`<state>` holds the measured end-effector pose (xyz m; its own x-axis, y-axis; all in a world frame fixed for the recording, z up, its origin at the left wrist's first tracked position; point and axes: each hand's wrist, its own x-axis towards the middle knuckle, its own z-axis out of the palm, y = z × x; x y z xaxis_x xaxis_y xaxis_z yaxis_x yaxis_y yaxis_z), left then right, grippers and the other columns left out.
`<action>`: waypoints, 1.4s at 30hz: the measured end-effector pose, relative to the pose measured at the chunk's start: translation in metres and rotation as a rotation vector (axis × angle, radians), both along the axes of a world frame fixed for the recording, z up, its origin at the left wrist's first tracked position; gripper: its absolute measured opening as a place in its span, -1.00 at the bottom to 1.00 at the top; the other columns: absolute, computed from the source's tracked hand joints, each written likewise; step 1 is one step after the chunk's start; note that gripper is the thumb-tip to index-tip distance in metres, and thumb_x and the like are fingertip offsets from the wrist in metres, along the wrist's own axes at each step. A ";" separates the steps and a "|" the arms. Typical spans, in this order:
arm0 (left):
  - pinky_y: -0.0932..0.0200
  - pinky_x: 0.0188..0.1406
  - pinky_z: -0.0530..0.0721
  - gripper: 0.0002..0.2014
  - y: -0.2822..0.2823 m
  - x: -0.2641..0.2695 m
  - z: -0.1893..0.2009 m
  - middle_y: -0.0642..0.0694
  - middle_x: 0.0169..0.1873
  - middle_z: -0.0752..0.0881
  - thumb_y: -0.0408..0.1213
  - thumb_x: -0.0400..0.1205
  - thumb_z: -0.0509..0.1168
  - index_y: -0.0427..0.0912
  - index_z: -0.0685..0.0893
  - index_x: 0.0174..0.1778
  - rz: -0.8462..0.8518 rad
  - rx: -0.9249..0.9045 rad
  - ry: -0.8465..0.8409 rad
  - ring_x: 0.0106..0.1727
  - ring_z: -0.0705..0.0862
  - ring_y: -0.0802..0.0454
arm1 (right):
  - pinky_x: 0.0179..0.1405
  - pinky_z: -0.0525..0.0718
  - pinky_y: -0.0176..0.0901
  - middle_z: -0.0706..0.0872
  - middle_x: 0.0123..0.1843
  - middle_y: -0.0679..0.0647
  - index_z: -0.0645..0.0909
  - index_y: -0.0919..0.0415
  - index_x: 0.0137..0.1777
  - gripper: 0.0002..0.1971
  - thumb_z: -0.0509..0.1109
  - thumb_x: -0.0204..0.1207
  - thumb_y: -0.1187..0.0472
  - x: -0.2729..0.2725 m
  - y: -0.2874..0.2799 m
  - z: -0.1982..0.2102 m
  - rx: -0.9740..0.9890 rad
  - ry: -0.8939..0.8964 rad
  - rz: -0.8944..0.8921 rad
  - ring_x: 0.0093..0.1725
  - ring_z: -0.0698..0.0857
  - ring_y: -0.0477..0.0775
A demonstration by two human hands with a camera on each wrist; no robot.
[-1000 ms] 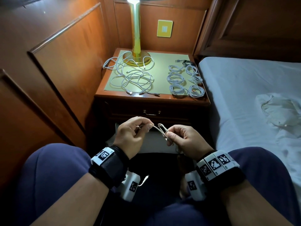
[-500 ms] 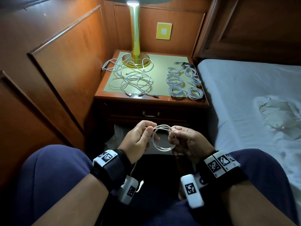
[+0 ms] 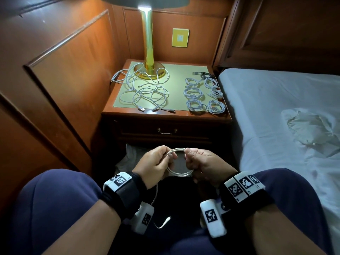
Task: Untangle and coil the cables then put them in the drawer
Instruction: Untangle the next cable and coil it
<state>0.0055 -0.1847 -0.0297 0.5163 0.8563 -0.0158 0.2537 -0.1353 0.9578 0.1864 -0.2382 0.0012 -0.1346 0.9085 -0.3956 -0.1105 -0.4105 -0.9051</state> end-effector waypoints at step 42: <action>0.31 -0.18 0.70 -0.61 0.003 -0.005 0.002 0.00 0.04 0.65 0.03 0.50 0.54 -0.05 0.63 0.14 0.287 0.091 -0.063 -0.19 0.68 0.28 | -0.63 0.48 -0.22 0.26 -0.49 -0.03 0.29 0.09 -0.32 -0.59 0.01 0.79 -0.01 -0.018 -0.001 -0.005 0.080 0.142 -0.144 -0.69 0.18 -0.15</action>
<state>0.0001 -0.1821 -0.0276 0.2505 0.9638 0.0916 0.2348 -0.1522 0.9601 0.1683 -0.2395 -0.0038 -0.0507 0.9501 -0.3078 -0.2917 -0.3088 -0.9053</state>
